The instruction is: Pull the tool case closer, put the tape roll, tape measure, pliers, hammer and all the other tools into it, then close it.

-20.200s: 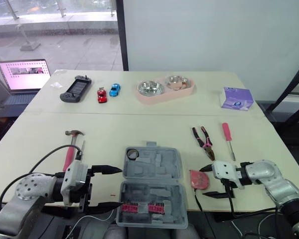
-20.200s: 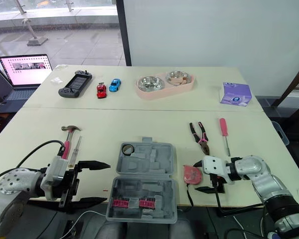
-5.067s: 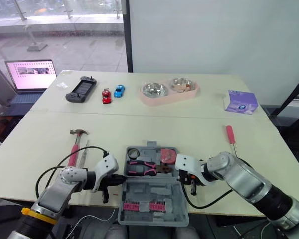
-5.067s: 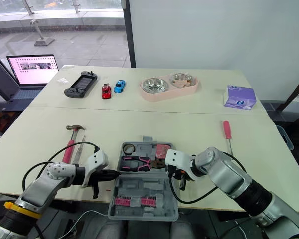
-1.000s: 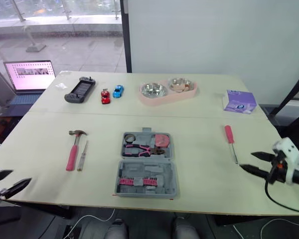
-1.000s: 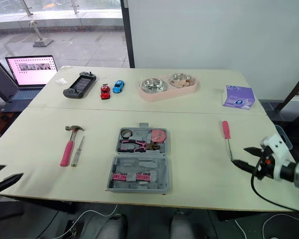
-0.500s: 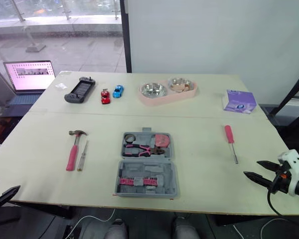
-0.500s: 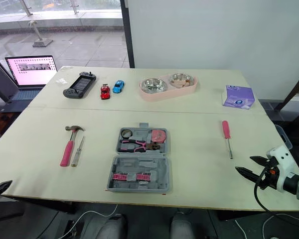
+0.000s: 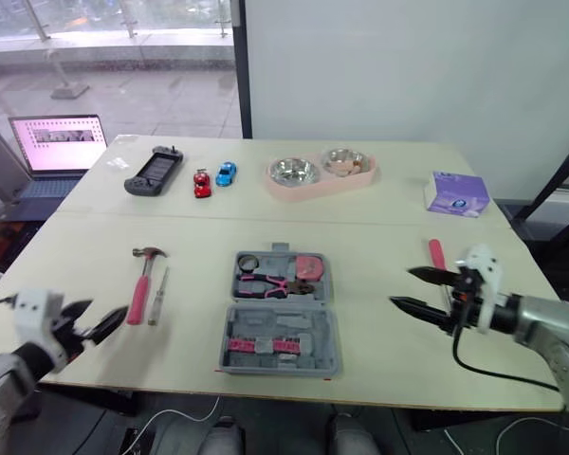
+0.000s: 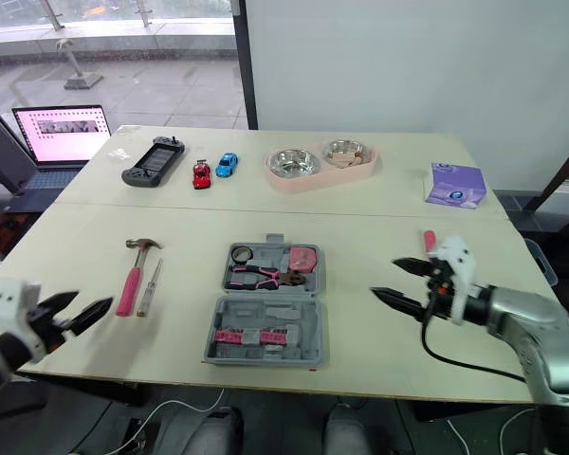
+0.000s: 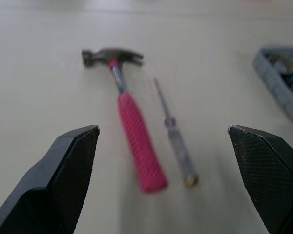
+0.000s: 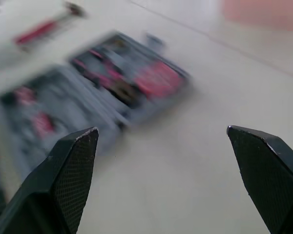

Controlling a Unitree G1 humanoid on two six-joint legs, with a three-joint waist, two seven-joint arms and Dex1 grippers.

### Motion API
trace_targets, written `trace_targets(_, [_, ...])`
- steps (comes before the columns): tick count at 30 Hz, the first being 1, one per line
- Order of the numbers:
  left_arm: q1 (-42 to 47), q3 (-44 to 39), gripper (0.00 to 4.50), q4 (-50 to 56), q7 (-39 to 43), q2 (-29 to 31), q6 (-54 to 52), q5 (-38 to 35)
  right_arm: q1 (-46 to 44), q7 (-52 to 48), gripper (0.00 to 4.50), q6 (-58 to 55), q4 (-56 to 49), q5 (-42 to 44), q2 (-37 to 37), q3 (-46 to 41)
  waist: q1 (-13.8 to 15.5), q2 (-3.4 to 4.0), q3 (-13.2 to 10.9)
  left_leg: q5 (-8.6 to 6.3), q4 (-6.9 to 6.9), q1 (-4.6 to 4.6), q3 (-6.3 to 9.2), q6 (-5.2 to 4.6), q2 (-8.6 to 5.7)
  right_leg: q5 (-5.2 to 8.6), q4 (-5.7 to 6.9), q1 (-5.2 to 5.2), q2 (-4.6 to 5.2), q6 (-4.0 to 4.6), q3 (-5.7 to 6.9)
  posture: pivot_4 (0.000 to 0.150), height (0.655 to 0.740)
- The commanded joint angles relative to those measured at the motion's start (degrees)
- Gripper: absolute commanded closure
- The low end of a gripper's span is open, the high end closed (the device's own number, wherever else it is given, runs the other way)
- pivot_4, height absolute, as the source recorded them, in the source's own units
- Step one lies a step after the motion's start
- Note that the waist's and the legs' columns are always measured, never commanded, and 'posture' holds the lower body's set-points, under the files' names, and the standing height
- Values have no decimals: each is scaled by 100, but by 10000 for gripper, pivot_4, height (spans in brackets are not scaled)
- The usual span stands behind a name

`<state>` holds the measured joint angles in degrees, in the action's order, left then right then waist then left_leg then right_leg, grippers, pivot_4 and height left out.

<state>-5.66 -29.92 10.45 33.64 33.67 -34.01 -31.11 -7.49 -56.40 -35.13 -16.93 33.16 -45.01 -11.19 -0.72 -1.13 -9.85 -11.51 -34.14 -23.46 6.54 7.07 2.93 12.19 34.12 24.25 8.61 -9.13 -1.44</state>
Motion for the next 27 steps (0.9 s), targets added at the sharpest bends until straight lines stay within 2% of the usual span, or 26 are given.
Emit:
trace_targets(1, [486, 406, 572, 710, -940, -185, -1004, -136, -511, 15, 645, -339, -576, 222, 172, 664, 10, -4, 1, 0, -1, 0, 1, -1, -1, -1, 1, -2, 0, 0, 0, 1500, 7400])
trace_targets(6, [1009, 790, 572, 794, -1845, -329, -2106, 61, -934, 123, 645, -484, -639, 233, 370, 1035, 1, -5, 1, 1, -2, 0, 6, -2, -2, -8, 2, -5, -3, 8, 1, 1500, 7400])
trace_targets(7, [1233, 1094, 572, 687, -1995, -245, -2459, 216, -989, 182, 645, -477, -595, 197, 449, 1111, 2, -5, 1, 1, -2, 0, 8, -2, -2, -9, 4, -5, -4, 9, 0, 1500, 7400])
trace_targets(11, [1762, 1420, 572, 242, -2458, -272, -2838, 640, -959, 216, 645, -395, -535, -15, 469, 1364, 3, -8, 0, 2, -6, 2, 9, -3, -2, -4, 7, -6, -5, 2, 1, 1500, 7400])
trace_targets(27, [2489, 1913, 572, -870, -2368, -598, -2681, 1093, -930, 488, 645, -580, -744, 105, 576, 1397, -2, -11, -2, 2, -5, 0, 10, -2, -3, -9, 7, -3, -5, 10, 1, 1500, 7400])
